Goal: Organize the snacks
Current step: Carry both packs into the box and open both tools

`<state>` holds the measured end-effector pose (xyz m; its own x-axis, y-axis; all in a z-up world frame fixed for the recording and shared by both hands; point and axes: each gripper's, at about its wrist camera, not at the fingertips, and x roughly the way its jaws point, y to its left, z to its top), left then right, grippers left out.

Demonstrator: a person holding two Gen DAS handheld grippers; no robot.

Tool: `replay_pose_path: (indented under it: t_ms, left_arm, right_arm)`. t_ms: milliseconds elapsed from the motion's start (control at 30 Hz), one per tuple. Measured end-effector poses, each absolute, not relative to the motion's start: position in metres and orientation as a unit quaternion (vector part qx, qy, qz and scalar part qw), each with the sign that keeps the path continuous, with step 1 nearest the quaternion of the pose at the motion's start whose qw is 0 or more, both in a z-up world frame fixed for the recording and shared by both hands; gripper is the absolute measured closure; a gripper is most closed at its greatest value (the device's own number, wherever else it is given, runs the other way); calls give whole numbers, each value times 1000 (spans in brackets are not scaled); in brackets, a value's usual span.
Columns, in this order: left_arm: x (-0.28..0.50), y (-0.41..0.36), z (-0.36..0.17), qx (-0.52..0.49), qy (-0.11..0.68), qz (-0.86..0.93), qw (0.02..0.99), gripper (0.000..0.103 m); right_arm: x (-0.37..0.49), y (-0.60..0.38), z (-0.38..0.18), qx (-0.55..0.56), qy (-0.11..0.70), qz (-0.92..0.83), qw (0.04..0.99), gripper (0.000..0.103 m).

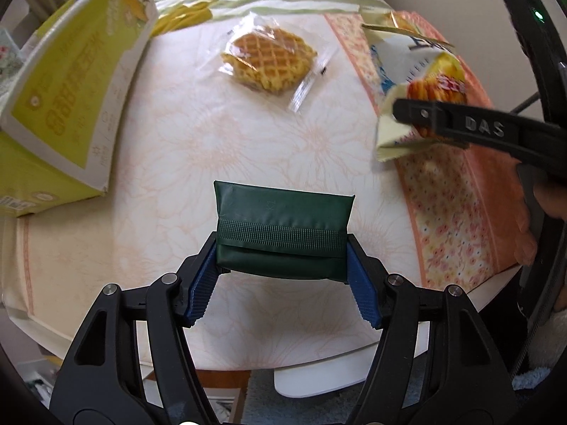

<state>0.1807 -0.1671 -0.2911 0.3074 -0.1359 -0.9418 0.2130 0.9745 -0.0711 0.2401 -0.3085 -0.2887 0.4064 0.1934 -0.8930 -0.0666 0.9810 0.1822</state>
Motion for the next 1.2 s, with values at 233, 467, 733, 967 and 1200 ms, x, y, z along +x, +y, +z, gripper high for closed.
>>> replay_pose_path:
  t_ms: [233,467,733,967,1200]
  left_arm:
    - [186,-153,-239,7,538,-90,838,40]
    - [193,-107,-162,-32,474,-64,878,40]
    - [218,-28,-109,-45,427,-53,902,40]
    - [270,48,-96,-40,427,-53,902,40]
    - [330,109,-117,-46,455,-76,886,40]
  right_arm:
    - [225,-310,-249,62,520,96,846,49]
    - [222,-292,-199,44,488,153,858,49]
    - [237,-227,-137,14,437,210,874,49]
    - [267,-151,-108,14,412,245,877,49]
    - [310,-71,-101,8,409,240,880,49]
